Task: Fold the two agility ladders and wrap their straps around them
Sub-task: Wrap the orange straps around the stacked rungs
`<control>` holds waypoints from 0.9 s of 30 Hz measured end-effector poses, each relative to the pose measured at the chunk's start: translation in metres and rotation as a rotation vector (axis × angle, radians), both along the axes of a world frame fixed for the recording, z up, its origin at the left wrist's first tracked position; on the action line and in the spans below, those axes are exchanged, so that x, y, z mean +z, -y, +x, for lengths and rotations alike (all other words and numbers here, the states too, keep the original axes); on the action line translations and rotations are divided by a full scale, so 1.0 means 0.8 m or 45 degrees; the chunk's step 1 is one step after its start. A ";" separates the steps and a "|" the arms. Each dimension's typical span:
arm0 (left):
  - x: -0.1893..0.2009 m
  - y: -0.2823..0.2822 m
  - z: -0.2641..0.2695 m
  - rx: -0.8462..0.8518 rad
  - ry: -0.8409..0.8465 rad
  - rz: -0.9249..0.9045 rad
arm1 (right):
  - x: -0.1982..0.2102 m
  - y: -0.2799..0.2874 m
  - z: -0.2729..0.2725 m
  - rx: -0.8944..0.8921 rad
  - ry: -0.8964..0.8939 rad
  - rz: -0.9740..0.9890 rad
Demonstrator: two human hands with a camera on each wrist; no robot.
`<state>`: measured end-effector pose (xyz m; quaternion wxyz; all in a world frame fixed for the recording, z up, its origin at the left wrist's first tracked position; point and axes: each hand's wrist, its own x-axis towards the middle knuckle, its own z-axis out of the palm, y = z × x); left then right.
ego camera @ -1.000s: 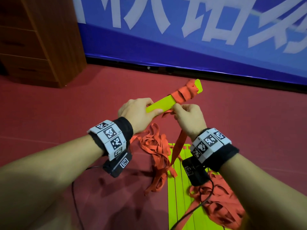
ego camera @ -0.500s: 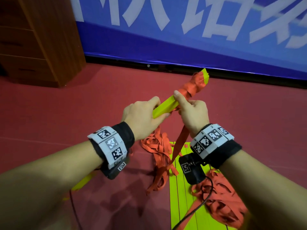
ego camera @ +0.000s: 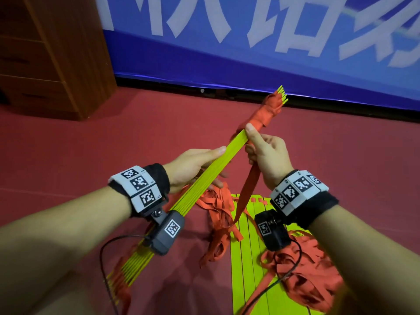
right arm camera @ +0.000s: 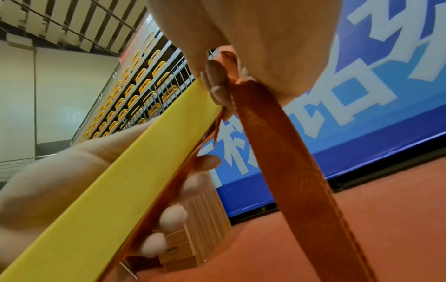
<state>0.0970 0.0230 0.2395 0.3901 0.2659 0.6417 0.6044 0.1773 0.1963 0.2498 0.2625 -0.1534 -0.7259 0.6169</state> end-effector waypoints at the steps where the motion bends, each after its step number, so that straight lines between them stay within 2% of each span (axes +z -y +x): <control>1: 0.001 0.001 0.000 0.001 -0.008 0.009 | 0.001 0.000 0.001 0.029 0.001 -0.007; 5: -0.001 -0.001 0.001 0.054 0.006 0.098 | 0.009 0.002 0.004 0.110 -0.002 -0.038; 9: -0.001 -0.002 -0.002 0.166 -0.069 0.114 | 0.013 0.003 0.008 0.164 0.001 -0.023; 17: 0.003 -0.001 -0.003 0.360 -0.257 0.101 | 0.016 0.004 0.016 0.054 0.101 0.102; 22: -0.008 -0.001 -0.012 0.516 -0.559 -0.011 | 0.011 0.005 0.012 0.044 0.202 -0.004; 27: -0.010 -0.001 -0.010 0.629 -0.874 -0.224 | 0.005 0.009 0.010 0.036 0.320 0.096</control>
